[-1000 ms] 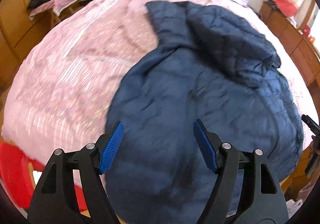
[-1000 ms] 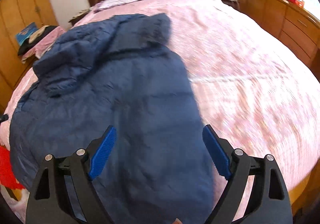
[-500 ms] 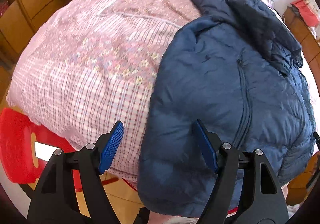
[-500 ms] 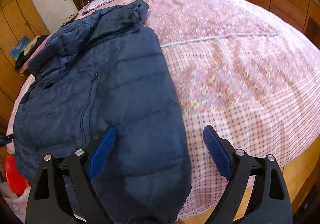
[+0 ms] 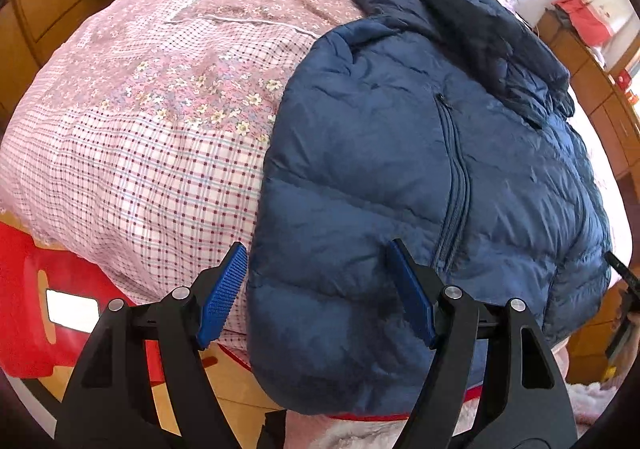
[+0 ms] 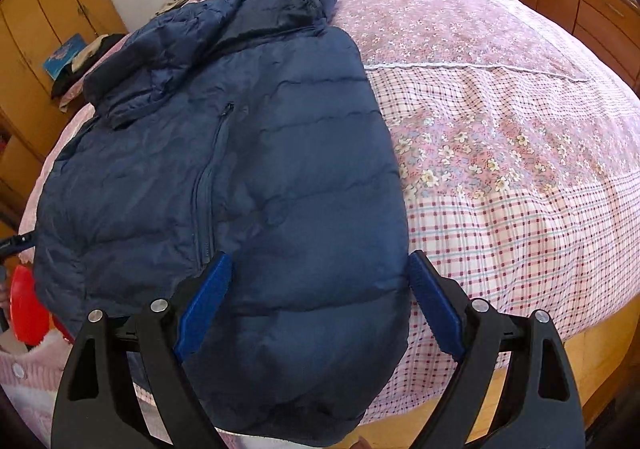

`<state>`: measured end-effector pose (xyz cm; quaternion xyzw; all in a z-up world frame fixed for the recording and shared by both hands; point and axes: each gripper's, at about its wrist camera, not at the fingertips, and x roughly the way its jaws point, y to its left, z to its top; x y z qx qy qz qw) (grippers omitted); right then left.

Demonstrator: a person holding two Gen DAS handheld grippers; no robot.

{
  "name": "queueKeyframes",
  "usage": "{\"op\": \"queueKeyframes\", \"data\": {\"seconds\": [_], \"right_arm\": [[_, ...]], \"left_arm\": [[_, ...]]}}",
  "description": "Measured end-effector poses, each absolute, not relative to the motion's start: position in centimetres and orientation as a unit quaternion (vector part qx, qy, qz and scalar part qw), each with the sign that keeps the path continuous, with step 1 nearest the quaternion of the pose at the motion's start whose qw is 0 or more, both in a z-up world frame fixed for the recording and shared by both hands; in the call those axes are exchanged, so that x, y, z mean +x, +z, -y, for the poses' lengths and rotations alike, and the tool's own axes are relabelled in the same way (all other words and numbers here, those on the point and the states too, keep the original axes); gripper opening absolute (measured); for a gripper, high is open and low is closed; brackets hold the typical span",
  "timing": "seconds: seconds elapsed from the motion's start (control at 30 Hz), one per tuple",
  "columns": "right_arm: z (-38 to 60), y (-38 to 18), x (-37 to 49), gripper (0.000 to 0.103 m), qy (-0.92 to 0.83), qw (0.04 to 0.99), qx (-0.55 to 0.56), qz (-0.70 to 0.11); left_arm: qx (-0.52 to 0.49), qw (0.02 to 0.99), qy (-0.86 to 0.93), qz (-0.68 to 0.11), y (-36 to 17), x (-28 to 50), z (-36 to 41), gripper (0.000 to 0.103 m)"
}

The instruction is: Fold large clothes

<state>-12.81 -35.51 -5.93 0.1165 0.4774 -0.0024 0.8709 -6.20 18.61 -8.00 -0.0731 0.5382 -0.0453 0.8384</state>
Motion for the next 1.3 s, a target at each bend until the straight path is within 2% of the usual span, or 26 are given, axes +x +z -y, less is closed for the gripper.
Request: {"op": "queueKeyframes", "data": {"seconds": [0.53,0.7,0.87,1.07,1.3], "right_arm": [[35.7,-6.8,-14.4,0.085,0.013,0.854,0.152,-0.497],[35.3,-6.9,-14.5,0.077,0.029,0.854,0.155,-0.496],[35.0,-6.9,-14.9,0.074,0.047,0.858,0.16,-0.486],[35.6,-6.3,-15.6,0.07,0.077,0.86,0.205,-0.461],[34.4,-6.7,-14.9,0.071,0.067,0.859,0.164,-0.481]], "left_arm": [[-0.132,0.818,-0.08,-0.554,-9.8,-7.5,-19.5,0.074],[-0.131,0.818,-0.059,-0.556,-10.3,-7.5,-19.9,0.074],[-0.167,0.798,-0.11,-0.568,-11.3,-7.8,-19.6,0.074],[-0.234,0.793,-0.164,-0.538,-9.3,-8.8,-19.0,0.073],[-0.168,0.8,-0.11,-0.565,-10.8,-7.6,-16.7,0.074]]}}
